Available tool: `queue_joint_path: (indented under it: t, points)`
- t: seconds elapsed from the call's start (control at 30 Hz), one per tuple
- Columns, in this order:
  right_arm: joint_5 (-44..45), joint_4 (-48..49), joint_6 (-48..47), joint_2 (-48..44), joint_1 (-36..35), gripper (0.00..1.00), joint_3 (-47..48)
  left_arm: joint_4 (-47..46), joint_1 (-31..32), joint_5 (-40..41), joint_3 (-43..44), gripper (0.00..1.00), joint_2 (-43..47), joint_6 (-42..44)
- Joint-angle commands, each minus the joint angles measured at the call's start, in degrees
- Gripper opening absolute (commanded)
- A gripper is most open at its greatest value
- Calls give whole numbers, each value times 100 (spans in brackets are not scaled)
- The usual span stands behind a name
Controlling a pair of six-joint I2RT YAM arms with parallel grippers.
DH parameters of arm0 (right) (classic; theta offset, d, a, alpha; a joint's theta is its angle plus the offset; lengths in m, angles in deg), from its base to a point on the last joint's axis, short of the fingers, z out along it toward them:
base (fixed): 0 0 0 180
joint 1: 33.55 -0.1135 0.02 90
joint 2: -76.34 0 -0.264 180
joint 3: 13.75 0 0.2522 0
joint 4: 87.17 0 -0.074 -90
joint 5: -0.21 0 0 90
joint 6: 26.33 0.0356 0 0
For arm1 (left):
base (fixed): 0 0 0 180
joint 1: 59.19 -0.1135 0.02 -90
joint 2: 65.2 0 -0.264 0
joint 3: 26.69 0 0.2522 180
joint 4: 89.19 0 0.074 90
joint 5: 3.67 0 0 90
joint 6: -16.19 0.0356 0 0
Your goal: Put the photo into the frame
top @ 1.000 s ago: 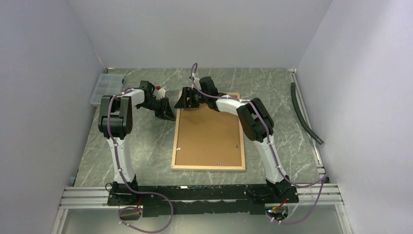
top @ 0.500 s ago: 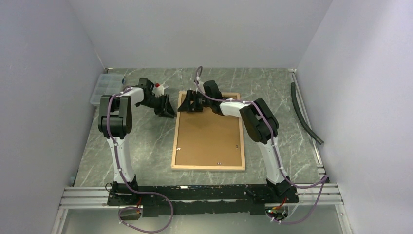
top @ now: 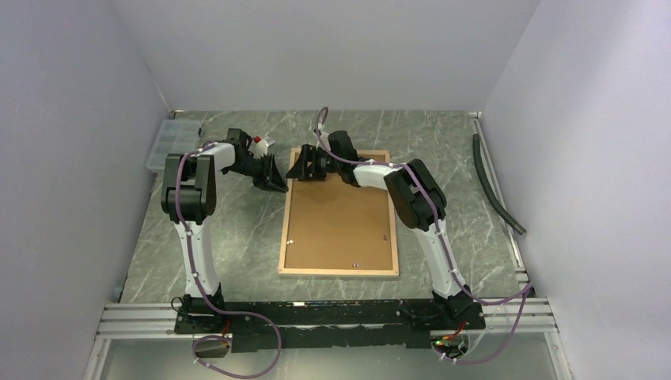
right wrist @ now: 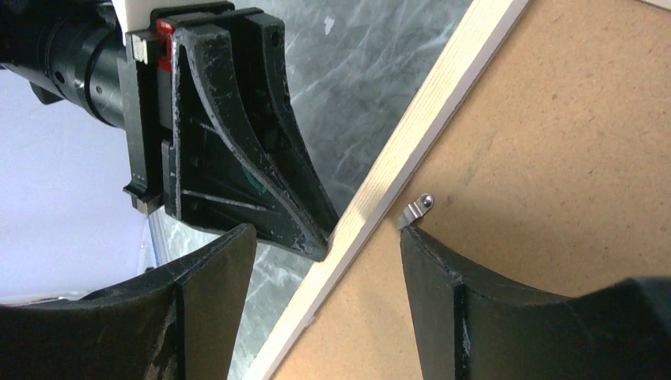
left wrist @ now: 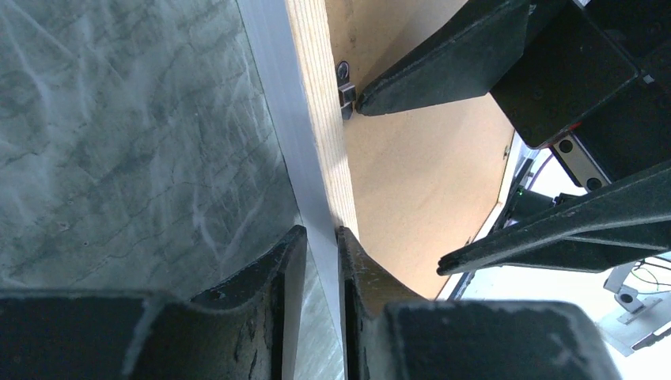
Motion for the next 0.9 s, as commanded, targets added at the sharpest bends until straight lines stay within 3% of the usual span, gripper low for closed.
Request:
queue_joint_path:
  t: [0.0, 0.37, 0.87]
  points:
    - [101, 19, 67, 267, 8, 71, 245, -69, 36, 86, -16, 26, -115, 108]
    - [274, 77, 233, 317, -51, 69, 228, -98, 41, 101, -56, 25, -97, 99]
    - [979, 390, 435, -132, -232, 68, -608, -123, 40, 76, -61, 23, -87, 57]
